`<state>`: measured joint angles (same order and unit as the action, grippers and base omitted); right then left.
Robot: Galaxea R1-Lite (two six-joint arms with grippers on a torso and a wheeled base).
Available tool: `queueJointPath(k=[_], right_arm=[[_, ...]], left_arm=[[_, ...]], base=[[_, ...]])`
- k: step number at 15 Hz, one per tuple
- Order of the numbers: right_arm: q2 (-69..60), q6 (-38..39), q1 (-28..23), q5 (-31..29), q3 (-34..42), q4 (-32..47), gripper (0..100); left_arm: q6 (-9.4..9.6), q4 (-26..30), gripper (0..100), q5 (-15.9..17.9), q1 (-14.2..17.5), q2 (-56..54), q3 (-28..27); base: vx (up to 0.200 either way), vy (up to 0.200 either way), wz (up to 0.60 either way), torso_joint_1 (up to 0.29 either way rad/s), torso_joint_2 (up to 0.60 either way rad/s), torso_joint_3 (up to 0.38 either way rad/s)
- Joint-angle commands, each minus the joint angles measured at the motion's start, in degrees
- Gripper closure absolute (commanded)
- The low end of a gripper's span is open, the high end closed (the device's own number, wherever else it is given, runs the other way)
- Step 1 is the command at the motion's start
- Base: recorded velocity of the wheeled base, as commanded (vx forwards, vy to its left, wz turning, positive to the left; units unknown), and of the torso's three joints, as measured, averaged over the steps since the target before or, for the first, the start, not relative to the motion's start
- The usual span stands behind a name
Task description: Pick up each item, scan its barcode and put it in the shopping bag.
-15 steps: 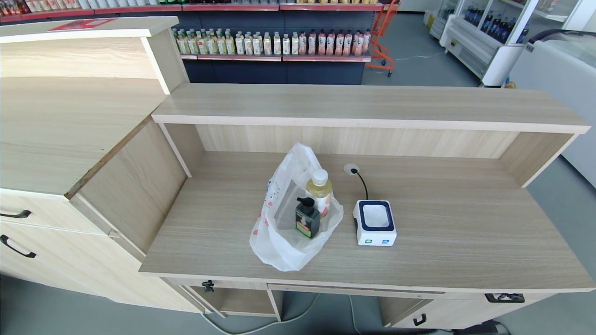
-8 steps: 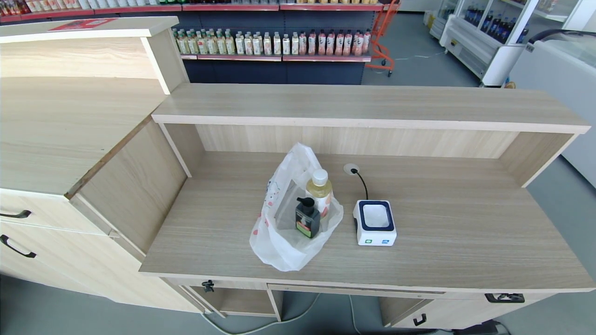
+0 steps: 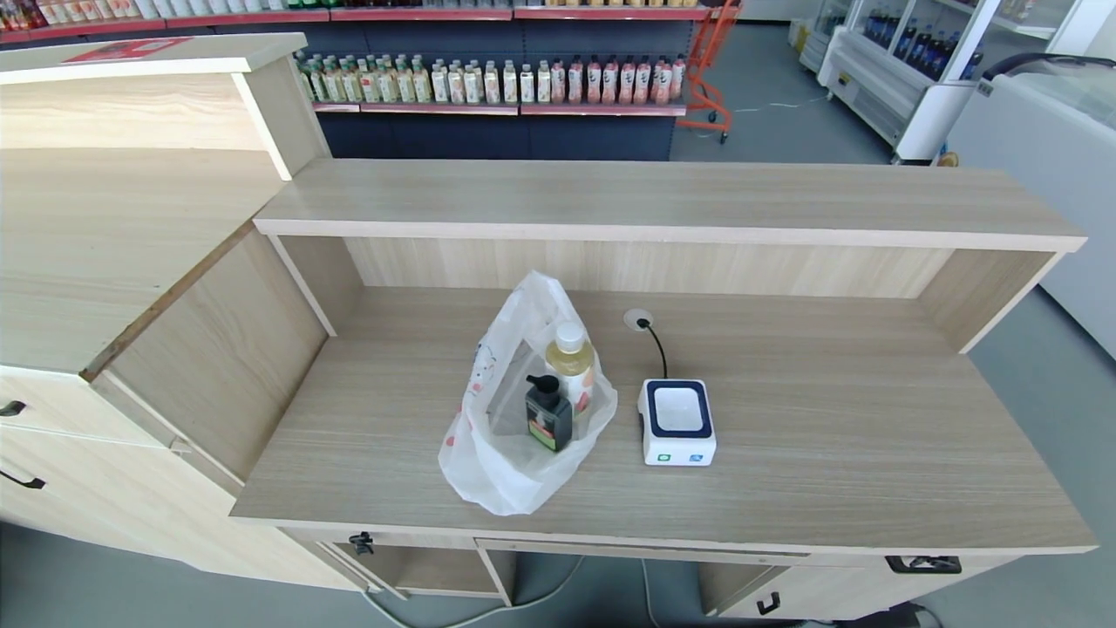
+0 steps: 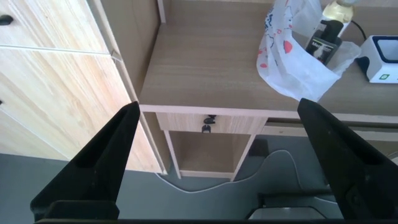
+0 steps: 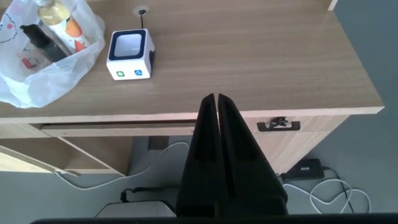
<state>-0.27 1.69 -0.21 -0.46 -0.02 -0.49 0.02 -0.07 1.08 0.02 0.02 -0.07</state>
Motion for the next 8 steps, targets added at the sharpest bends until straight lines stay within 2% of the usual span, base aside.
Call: queueJointPath(k=[1,5,8], right_arm=[[0.27,0.06,-0.06,0.02,0.02,-0.04,100],[0.27,0.06,-0.06,0.02,0.02,-0.04,100],[0.27,0.06,-0.06,0.02,0.02,-0.04,100]], left_arm=[[-0.11,-0.01,0,-0.03,-0.02,-0.02,-0.01],[-0.02,-0.01,0,-0.03,-0.02,0.15,-0.01],[-0.02,-0.01,0,-0.03,-0.11,1.47,-0.01]], base=[[0.000,0.000,0.00,0.000,0.00,0.000],[0.000,0.000,0.00,0.000,0.00,0.000],[0.200,0.000,0.00,0.002,0.01,0.004]])
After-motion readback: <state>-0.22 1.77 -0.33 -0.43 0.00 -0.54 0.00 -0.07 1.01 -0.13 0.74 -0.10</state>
